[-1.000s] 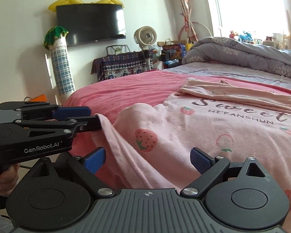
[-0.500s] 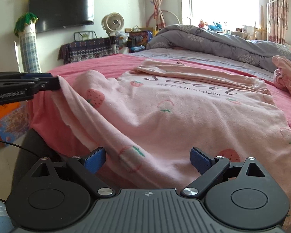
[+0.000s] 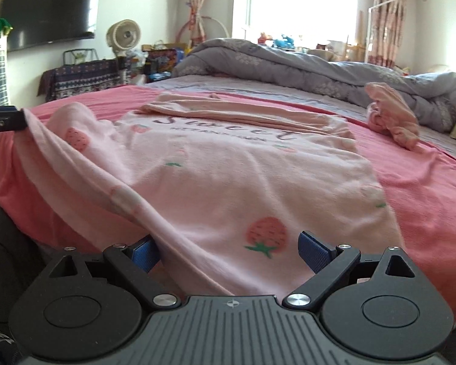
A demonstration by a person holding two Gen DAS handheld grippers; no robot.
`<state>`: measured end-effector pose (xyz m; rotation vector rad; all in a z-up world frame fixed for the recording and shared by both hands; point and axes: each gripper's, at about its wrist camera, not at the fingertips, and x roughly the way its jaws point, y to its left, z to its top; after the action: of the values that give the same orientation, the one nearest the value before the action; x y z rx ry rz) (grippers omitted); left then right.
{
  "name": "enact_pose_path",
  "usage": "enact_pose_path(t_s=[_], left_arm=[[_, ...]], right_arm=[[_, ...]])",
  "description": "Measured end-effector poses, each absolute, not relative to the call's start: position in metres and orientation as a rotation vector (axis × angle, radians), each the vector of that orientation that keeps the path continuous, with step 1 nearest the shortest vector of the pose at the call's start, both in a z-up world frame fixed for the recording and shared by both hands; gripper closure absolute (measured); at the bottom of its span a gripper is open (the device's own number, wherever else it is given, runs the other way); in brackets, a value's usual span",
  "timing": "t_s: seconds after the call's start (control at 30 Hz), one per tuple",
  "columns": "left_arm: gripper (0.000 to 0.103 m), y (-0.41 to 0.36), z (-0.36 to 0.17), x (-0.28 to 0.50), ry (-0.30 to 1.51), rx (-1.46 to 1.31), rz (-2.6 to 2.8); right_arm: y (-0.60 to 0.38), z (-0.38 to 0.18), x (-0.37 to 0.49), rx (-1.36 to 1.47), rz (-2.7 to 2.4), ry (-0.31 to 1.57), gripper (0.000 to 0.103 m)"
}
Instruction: Fold clothes
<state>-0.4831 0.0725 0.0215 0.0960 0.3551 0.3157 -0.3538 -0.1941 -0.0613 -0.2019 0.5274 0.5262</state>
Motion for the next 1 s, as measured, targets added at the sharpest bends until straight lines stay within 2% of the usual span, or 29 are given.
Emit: enact_pose_path(t_s=[0.37,0.43,0.57,0.63,0.83,1.0], left_arm=[[0.058,0.075,0.018,-0.49,0.376,0.103,0.341],[0.057,0.076,0.014,-0.491,0.395,0.113,0.348],[0.056,0.08,0.002,-0.493,0.449,0.129,0.363],[0.051,0.083,-0.004,-0.494,0.473,0.124,0.363],[0.051,0.085,-0.007,-0.501,0.487,0.122,0.371],[0.051,0.093,0.022,-0.511,0.397,0.091,0.384]], right_arm=[[-0.282,-0.082,-0.352,-0.238,0.144,0.519,0.008],[-0.296,-0.081,-0.349,-0.206,0.101,0.508,0.011],[-0.318,-0.073,-0.346,-0.175,0.074,0.487,0.022],[-0.324,-0.068,-0.346,-0.17,0.06,0.465,0.022],[-0.329,-0.051,-0.355,-0.175,0.039,0.387,0.022],[-0.332,-0.014,-0.364,-0.129,0.079,0.295,0.021]])
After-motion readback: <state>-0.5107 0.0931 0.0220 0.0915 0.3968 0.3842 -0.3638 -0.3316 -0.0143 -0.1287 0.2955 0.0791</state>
